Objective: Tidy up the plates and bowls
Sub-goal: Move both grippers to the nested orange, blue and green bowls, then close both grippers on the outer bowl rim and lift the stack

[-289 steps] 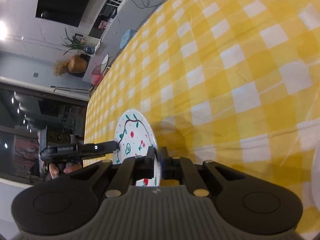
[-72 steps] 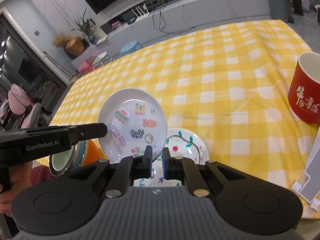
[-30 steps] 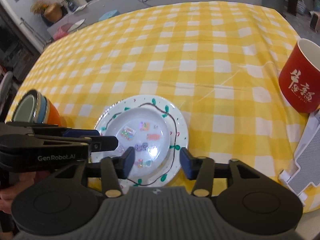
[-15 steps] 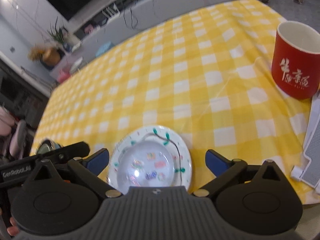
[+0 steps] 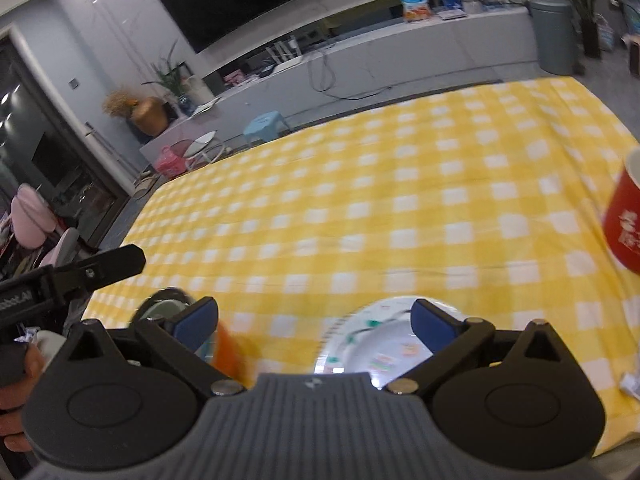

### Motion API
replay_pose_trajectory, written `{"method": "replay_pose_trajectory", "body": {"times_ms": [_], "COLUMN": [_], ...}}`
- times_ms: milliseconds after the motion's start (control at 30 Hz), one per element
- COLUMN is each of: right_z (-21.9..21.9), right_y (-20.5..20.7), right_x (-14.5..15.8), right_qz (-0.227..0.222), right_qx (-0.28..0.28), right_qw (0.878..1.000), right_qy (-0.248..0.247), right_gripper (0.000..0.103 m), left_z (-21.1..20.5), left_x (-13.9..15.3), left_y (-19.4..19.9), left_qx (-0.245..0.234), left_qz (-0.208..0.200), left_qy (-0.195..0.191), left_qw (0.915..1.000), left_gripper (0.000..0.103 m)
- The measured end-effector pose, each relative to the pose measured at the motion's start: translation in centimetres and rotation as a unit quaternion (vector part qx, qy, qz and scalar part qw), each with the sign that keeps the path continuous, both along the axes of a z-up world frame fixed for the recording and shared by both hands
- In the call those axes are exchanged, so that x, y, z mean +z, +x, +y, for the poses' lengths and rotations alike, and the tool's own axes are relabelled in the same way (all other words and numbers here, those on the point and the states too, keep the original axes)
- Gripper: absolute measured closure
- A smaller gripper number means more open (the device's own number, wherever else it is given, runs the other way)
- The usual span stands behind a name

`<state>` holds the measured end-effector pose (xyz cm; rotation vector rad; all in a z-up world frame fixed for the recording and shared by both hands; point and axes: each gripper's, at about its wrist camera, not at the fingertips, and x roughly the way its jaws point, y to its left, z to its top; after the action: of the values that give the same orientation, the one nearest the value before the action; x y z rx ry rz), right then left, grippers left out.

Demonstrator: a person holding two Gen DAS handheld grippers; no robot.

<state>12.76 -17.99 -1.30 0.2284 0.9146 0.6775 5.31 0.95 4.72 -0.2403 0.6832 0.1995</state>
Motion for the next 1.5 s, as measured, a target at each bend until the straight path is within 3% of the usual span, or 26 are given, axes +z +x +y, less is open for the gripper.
{"method": "replay_pose_trajectory", "body": {"times_ms": [233,333,467,533,633,833,1000,1233,1367,1500], "right_z": [4.3,6.1,8.9,10.1,11.6,12.8,13.5,14.4,14.7,14.8], "right_y": [-1.2,-1.7,-2.2,-2.0,-1.3,-0.9,-0.8,-1.1,-1.5,-1.3], "right_x": [0.8,0.8,0.0,-1.3,-3.6,-6.8,-8.1,-9.4,-9.6,-10.4], "right_qz": [0.038,0.046,0.058,0.087,0.130,0.168,0.186,0.200,0.183,0.197], "right_qx": [0.032,0.040,0.053,0.050,0.044,0.047,0.066,0.086,0.090,0.086], "right_qw": [0.998,0.998,0.997,0.995,0.991,0.985,0.980,0.976,0.979,0.977], "right_qy": [0.026,0.024,0.008,0.008,-0.003,-0.012,-0.012,-0.001,-0.005,0.008], "right_gripper": [0.003,0.003,0.003,0.005,0.015,0.028,0.033,0.047,0.048,0.046], "left_z": [4.3,6.4,8.2,8.8,9.6,10.8,11.3,12.0,11.1,10.2], "left_x": [-0.9,-1.9,-3.4,-4.6,-6.3,-8.4,-10.1,-11.3,-11.1,-11.3], "left_y": [-1.7,-1.8,-1.9,-1.6,-1.4,-1.3,-0.3,0.0,0.1,0.7], "left_qx": [0.058,0.065,0.055,0.052,0.058,0.065,0.059,0.075,0.068,0.064], "left_qz": [0.044,0.091,0.117,0.138,0.159,0.171,0.181,0.185,0.176,0.177], "left_qy": [0.029,0.002,-0.014,-0.016,-0.037,-0.100,-0.127,-0.176,-0.148,-0.141], "left_qw": [0.9969,0.9938,0.9915,0.9890,0.9849,0.9781,0.9734,0.9639,0.9708,0.9720], "left_gripper": [0.015,0.015,0.015,0.018,0.019,0.019,0.022,0.025,0.025,0.016]}}
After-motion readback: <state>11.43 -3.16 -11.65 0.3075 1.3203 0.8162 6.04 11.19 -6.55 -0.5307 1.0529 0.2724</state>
